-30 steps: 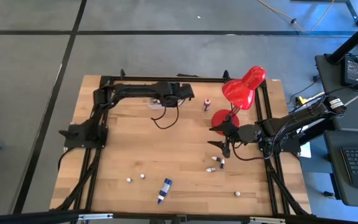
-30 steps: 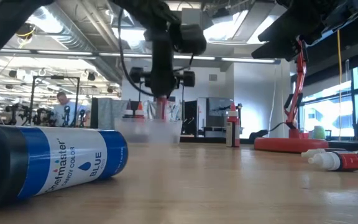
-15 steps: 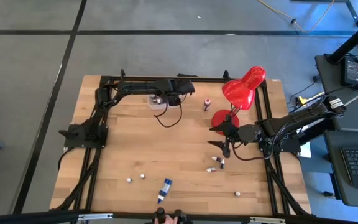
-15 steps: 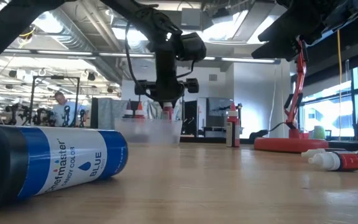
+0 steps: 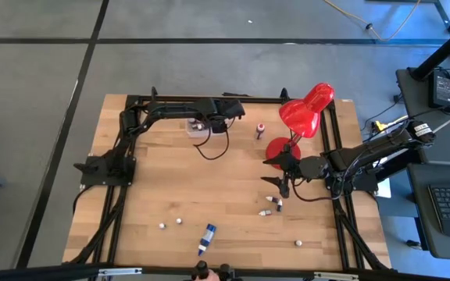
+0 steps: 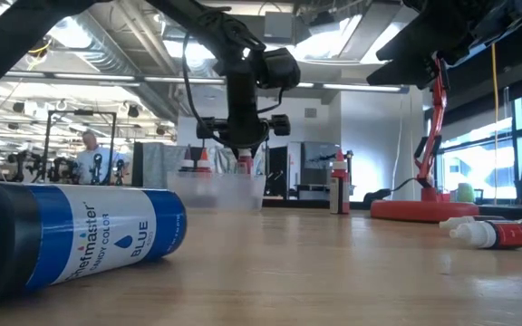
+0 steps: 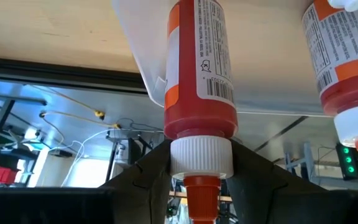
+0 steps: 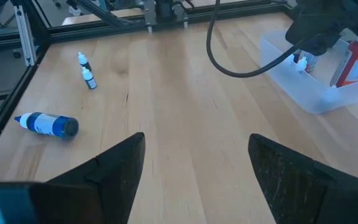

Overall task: Pick & Place food coloring
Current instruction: Put the large orange food coloring bottle into the transparent bin, then put the top small black food coloring bottle into the transparent bin

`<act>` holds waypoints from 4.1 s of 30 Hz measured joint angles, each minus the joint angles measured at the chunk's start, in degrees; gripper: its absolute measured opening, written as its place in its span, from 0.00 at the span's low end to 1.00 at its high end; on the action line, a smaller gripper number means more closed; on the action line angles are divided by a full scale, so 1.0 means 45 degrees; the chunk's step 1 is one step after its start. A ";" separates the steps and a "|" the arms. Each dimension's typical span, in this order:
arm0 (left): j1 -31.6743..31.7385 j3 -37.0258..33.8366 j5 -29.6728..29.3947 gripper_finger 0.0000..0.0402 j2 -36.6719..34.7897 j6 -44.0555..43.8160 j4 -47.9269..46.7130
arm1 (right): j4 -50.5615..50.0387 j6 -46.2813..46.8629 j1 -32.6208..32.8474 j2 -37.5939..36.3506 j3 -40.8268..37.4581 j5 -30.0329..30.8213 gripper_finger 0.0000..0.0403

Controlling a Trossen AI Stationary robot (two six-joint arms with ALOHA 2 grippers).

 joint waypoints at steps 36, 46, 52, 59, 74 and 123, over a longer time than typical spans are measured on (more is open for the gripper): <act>-0.0029 0.0005 -0.0437 0.34 -0.0073 -0.0084 0.0829 | -0.0005 -0.0053 -0.0003 0.0000 0.0000 -0.0003 0.72; -0.0256 0.0005 -0.0290 0.41 -0.0073 -0.1962 0.1317 | -0.0005 -0.0024 -0.0001 0.0000 0.0000 -0.0003 0.72; -0.0111 0.0010 -0.0349 0.49 -0.0185 -0.1906 0.1231 | -0.0005 -0.0013 -0.0001 -0.0005 0.0000 -0.0006 0.72; -0.0136 0.0015 -0.0408 0.55 -0.0583 -0.1224 0.0989 | -0.0019 -0.0010 -0.0003 -0.0010 0.0000 -0.0008 0.72; -0.0232 0.0039 0.5003 0.53 -0.3768 -1.3082 0.0472 | -0.0155 -0.0046 -0.0003 -0.0010 0.0005 -0.0013 0.72; -1.1667 -0.5693 0.9506 0.53 -0.3717 -4.5164 -0.0950 | -0.0384 -0.0486 -0.0013 0.0000 0.0005 -0.1240 0.72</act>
